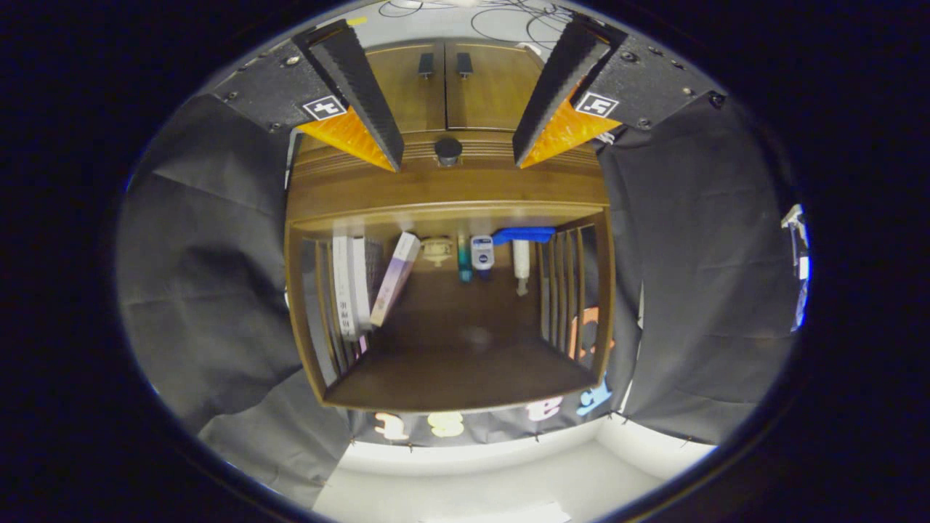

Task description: Pull open the drawer, take out the items inside it, and place them on the countertop above the cabinet.

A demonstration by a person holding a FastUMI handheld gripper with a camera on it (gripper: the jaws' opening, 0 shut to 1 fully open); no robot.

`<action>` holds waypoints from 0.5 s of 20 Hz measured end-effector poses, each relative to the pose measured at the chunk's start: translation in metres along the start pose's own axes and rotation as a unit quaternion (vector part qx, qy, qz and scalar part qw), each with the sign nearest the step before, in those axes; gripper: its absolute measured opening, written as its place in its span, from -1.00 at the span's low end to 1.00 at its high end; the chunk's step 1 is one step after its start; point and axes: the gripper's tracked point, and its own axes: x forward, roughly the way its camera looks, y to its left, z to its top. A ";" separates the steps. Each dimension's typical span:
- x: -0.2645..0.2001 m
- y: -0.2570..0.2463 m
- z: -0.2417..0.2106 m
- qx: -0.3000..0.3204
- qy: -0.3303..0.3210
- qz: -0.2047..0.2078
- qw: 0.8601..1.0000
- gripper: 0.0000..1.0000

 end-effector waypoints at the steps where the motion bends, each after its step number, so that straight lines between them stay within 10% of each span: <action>1: 0.015 -0.002 -0.009 -0.001 0.006 -0.002 1.000 0.98; 10: 0.129 -0.015 -0.051 -0.027 0.036 -0.018 0.999 0.98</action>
